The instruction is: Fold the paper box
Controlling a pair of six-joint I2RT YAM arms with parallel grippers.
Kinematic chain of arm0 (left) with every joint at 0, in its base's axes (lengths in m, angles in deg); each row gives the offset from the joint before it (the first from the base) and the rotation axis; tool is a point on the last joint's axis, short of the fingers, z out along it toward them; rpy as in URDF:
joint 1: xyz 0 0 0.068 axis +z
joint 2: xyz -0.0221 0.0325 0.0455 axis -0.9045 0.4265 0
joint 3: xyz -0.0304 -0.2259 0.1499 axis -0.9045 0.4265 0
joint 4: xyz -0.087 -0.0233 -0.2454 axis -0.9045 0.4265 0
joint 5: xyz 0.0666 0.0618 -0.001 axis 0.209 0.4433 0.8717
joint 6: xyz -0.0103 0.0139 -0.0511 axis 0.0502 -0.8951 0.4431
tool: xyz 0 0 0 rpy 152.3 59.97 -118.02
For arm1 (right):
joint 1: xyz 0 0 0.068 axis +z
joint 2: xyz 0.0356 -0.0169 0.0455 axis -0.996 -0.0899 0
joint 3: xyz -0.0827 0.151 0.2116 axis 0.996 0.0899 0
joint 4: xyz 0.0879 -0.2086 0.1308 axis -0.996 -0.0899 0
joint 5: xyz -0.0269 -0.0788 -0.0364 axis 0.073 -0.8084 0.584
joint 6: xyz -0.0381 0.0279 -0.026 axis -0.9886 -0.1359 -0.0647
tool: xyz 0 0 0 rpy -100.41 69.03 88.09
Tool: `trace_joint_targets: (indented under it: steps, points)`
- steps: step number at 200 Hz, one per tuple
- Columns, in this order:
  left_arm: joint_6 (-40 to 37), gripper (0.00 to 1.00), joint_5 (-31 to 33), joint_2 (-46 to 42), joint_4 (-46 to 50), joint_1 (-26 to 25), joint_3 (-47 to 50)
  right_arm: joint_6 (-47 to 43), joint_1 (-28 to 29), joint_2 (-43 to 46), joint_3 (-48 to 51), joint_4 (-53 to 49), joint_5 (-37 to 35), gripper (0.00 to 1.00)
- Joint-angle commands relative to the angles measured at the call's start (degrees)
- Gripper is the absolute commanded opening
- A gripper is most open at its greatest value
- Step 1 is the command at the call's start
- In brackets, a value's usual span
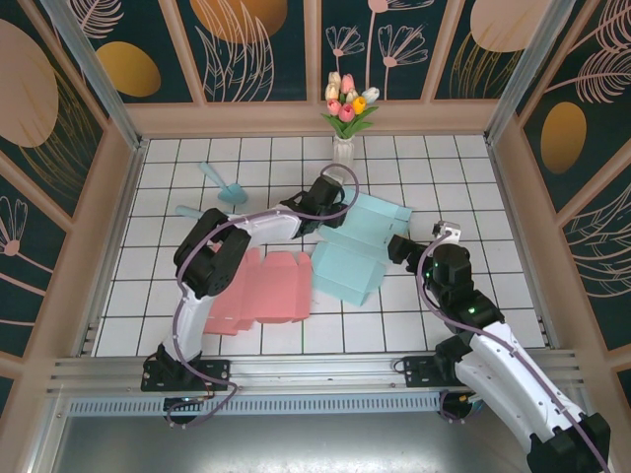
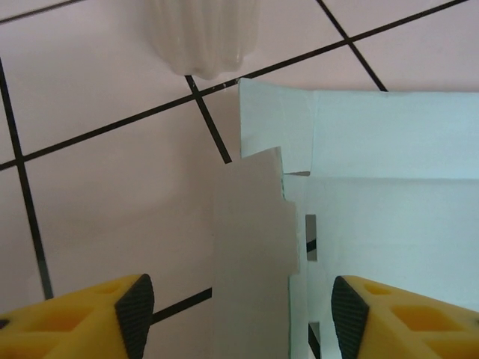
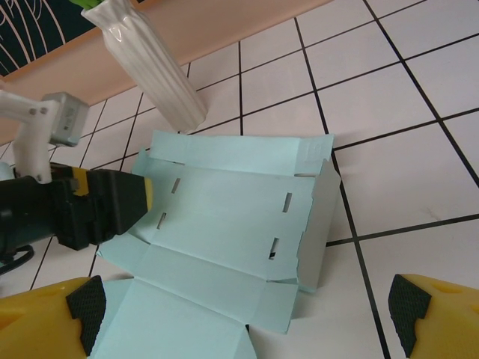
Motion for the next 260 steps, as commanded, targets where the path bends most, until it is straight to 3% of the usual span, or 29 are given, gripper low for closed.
trace_joint_targets:
  steps: [1,48,91,131,177,198,217,233,260]
  points:
    - [-1.32,0.56,0.58,1.42,3.15,-0.12,-2.73,1.02,0.34,0.78,0.45,1.85,1.05,0.99]
    - [-1.89,0.37,-0.10,3.63,5.35,-0.19,-4.94,1.11,0.39,0.88,0.47,1.75,1.40,0.99]
    - [-1.74,0.00,-1.15,2.60,5.16,-0.14,-6.02,1.17,0.30,0.72,0.81,2.17,0.69,0.99]
    - [-0.04,0.00,-4.95,-3.56,-0.45,-0.19,-2.93,-0.07,0.32,-2.69,-0.58,5.02,1.08,0.99]
    - [2.97,0.00,-5.54,-13.53,-15.32,-0.09,7.38,-7.03,-0.31,-12.66,-14.16,7.86,1.65,0.95]
    - [4.98,0.00,-7.01,-18.09,-24.22,-0.08,13.49,-17.51,-0.68,-19.24,-22.32,11.90,6.35,0.93]
    - [5.25,0.00,-7.92,-22.42,-32.25,-0.10,19.89,-33.68,-1.54,-27.02,-31.91,9.85,17.02,0.84]
    - [4.37,0.00,-7.57,-25.32,-40.18,-0.10,25.86,-50.54,-2.71,-34.12,-42.00,0.54,28.19,0.75]
    - [2.15,0.00,-7.85,-30.36,-54.01,-0.12,35.74,-74.86,-4.92,-43.64,-57.72,-20.07,38.20,0.76]
